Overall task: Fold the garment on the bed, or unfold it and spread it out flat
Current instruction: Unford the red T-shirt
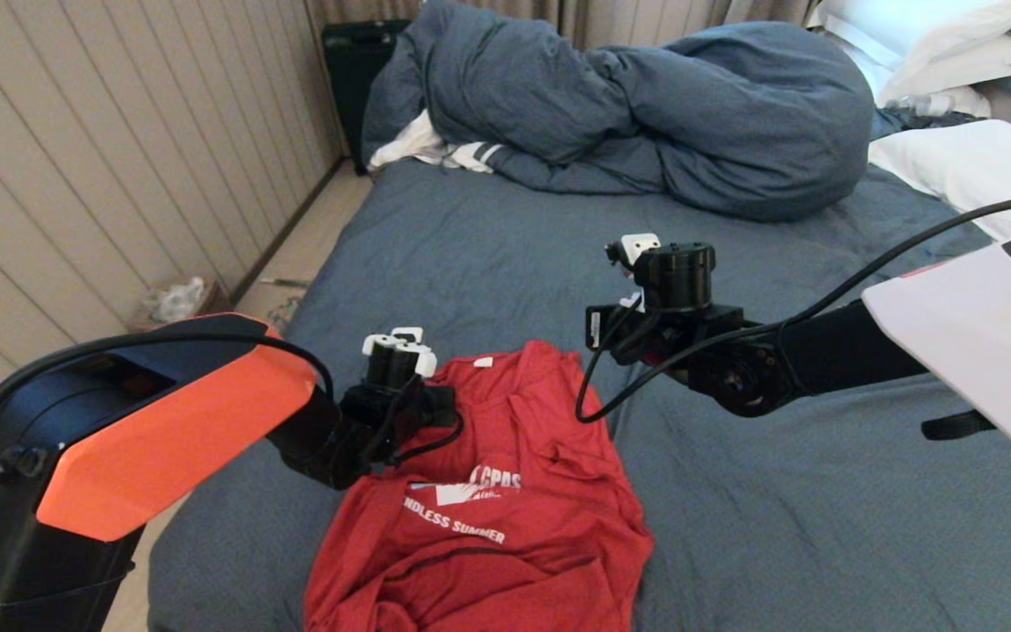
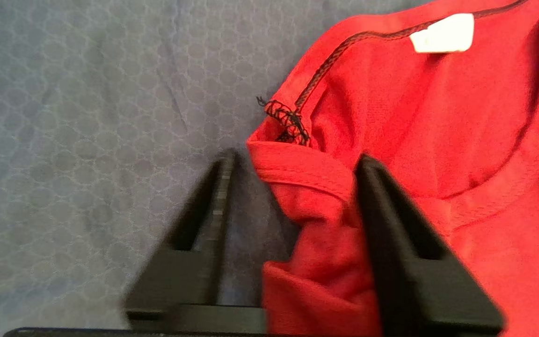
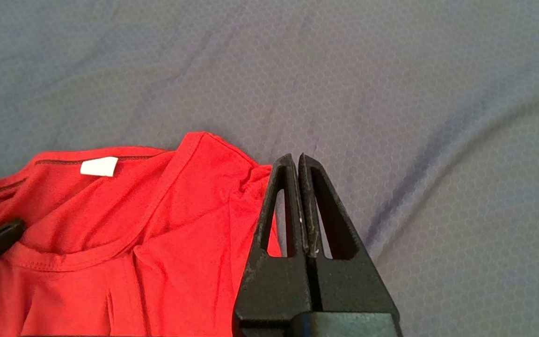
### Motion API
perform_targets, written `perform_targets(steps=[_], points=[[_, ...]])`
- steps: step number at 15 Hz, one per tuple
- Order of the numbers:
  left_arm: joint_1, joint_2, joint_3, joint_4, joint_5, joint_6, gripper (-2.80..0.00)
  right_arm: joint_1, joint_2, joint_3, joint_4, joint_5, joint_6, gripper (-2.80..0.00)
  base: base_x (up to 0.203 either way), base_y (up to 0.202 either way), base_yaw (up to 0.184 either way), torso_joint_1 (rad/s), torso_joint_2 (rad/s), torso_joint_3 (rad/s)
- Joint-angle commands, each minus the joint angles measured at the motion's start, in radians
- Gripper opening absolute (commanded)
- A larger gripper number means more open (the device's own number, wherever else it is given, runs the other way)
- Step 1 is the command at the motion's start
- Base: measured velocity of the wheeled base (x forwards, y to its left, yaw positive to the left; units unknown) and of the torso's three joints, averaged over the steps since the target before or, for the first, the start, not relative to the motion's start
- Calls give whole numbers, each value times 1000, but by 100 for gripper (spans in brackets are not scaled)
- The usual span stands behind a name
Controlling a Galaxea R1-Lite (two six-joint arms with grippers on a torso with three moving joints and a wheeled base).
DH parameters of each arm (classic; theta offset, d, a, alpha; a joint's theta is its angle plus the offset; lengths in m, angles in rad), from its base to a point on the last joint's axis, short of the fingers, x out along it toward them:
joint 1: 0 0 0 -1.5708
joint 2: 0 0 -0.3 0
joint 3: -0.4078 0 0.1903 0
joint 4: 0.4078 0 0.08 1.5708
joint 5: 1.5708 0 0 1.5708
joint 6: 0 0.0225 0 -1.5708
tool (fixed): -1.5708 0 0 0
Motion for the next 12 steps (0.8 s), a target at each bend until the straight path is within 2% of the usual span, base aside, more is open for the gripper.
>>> perform_targets(steps=[1, 4, 8, 12], points=[[-1, 13, -1, -8, 3, -1, -280, -4, -2, 0, -3, -2, 0, -280, 0, 0, 0, 0, 0, 0], [-1, 7, -18, -27, 12, -3, -280, -3, -2, 3, -5, -2, 0, -280, 0, 0, 0, 0, 0, 0], [5, 2, -63, -58, 72, 6, -280, -1, -2, 3, -6, -2, 2, -280, 0, 0, 0, 0, 0, 0], [37, 19, -132, -43, 77, 23, -280, 0, -2, 3, -8, -2, 8, -280, 0, 0, 0, 0, 0, 0]])
